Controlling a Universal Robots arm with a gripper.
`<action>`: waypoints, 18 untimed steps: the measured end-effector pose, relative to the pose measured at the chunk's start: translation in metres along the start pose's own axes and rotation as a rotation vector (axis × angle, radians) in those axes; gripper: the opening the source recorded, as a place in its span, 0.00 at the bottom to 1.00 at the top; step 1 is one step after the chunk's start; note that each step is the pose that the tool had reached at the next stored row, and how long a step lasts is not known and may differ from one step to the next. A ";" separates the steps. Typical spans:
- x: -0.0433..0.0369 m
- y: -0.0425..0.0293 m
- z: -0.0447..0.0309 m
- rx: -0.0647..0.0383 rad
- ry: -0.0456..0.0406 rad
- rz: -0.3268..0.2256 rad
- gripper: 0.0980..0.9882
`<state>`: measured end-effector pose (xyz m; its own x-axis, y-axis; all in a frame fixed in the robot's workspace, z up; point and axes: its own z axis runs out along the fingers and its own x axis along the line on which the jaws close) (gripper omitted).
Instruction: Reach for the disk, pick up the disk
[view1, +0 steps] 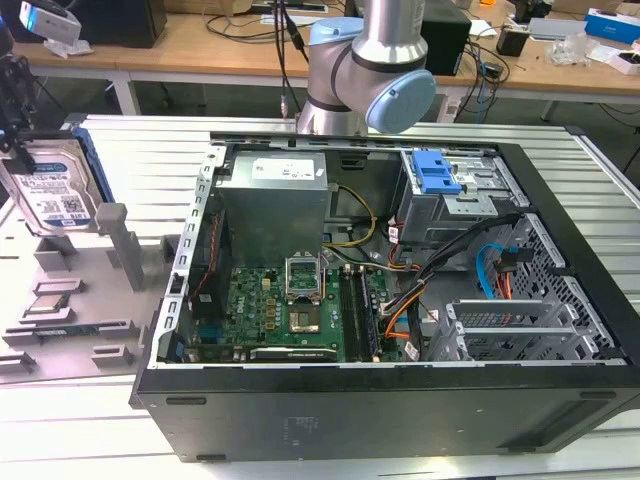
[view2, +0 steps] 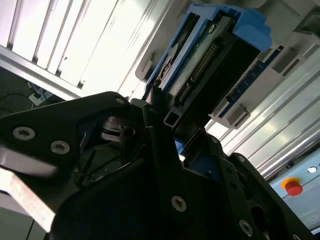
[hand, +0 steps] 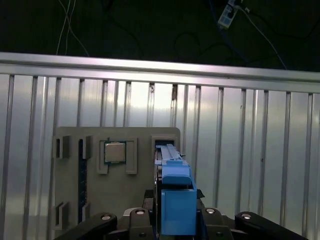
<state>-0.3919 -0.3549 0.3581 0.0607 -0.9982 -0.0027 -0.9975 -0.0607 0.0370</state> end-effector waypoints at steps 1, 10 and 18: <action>0.0000 0.0001 -0.0027 0.000 0.0000 0.000 0.30; 0.0000 0.0003 -0.0207 0.000 0.0000 0.000 0.30; -0.0001 0.0005 -0.0369 0.000 0.0000 0.000 0.30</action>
<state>-0.3911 -0.3549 0.3949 0.0607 -0.9982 -0.0027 -0.9975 -0.0607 0.0370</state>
